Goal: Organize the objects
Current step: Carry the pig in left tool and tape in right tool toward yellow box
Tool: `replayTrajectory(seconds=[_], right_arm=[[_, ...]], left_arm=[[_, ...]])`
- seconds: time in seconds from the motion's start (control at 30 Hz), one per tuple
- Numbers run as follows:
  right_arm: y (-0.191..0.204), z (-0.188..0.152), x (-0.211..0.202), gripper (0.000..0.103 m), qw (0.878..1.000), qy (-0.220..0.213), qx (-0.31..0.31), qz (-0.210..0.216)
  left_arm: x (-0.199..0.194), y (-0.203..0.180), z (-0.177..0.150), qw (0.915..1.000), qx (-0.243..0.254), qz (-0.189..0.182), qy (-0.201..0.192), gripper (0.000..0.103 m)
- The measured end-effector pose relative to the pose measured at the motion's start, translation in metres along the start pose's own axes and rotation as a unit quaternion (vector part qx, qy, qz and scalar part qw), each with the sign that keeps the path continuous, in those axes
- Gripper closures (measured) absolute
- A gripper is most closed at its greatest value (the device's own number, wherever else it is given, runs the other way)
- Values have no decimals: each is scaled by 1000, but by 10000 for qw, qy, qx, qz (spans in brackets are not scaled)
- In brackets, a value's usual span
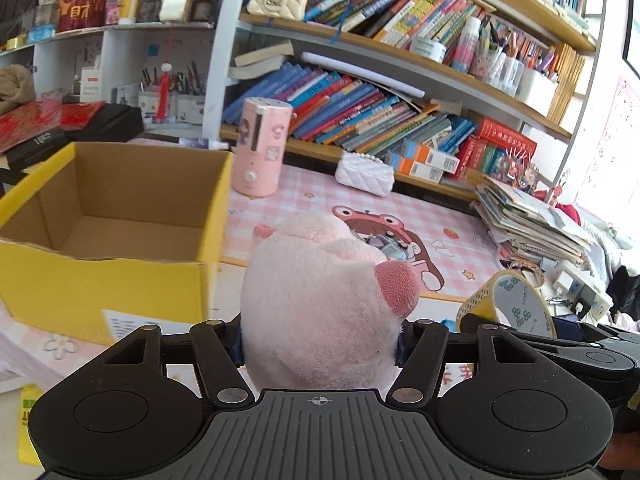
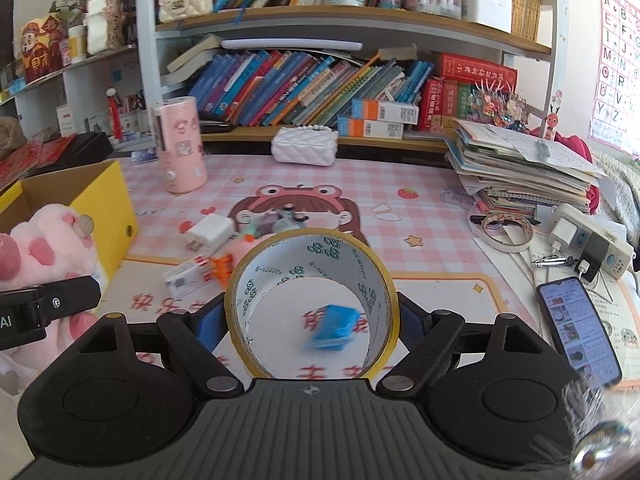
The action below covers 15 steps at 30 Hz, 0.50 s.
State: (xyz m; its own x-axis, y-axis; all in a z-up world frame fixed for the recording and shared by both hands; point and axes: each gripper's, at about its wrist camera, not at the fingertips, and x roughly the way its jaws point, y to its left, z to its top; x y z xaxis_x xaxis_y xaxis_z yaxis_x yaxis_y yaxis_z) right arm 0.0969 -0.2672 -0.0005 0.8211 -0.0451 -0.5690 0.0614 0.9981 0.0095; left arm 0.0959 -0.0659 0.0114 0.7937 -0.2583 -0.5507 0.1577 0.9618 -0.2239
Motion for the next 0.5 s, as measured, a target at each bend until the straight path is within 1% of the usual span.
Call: replayTrajectory(seconds=[0.27, 0.5], right_arm=[[59, -17, -31, 22, 9999, 69, -61, 120], [109, -37, -56, 22, 9995, 134, -123, 261]], left_arm=[[-43, 52, -11, 9999, -105, 95, 0, 41], [-75, 92, -24, 9997, -141, 156, 132, 41]])
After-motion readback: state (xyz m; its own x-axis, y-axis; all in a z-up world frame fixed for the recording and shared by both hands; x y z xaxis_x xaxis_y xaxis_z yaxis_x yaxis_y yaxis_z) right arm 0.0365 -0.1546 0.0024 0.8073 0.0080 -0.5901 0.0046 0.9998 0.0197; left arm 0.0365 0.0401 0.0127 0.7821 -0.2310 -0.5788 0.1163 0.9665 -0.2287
